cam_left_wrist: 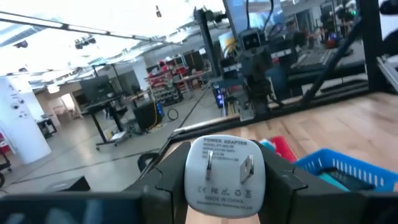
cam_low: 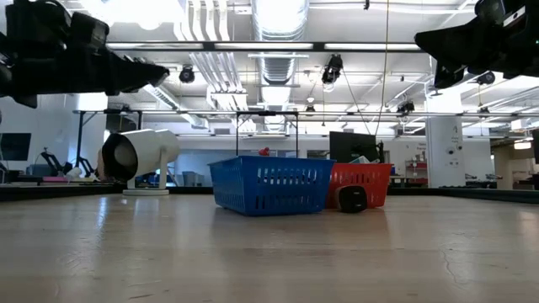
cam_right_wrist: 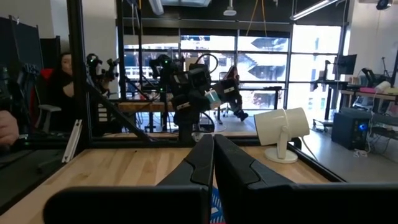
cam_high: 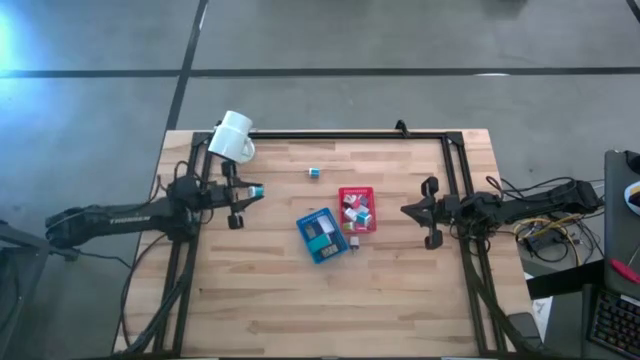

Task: Pick & Place Office items
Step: Put the bottom light blue charger adapter into the red bin

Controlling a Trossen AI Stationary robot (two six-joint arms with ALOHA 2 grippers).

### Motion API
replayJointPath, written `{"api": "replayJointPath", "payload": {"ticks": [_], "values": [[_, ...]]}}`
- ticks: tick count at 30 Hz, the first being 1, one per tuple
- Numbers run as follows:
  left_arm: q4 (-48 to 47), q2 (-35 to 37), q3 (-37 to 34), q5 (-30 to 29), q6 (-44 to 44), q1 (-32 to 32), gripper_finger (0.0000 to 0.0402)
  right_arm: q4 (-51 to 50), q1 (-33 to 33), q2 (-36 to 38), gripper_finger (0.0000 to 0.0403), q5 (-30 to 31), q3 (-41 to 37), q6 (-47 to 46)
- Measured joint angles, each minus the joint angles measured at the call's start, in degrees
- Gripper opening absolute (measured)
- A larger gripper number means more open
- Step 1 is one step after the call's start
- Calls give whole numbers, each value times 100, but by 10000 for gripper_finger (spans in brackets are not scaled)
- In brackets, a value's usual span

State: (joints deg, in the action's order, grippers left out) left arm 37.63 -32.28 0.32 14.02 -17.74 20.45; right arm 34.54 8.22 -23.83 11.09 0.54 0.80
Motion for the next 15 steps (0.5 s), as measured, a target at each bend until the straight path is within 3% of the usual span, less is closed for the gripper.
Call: {"api": "replayJointPath", "payload": {"ticks": [15], "values": [[-215, 95, 0, 24, 182, 2, 130, 1, -1, 0, 8, 96, 0, 87]]}}
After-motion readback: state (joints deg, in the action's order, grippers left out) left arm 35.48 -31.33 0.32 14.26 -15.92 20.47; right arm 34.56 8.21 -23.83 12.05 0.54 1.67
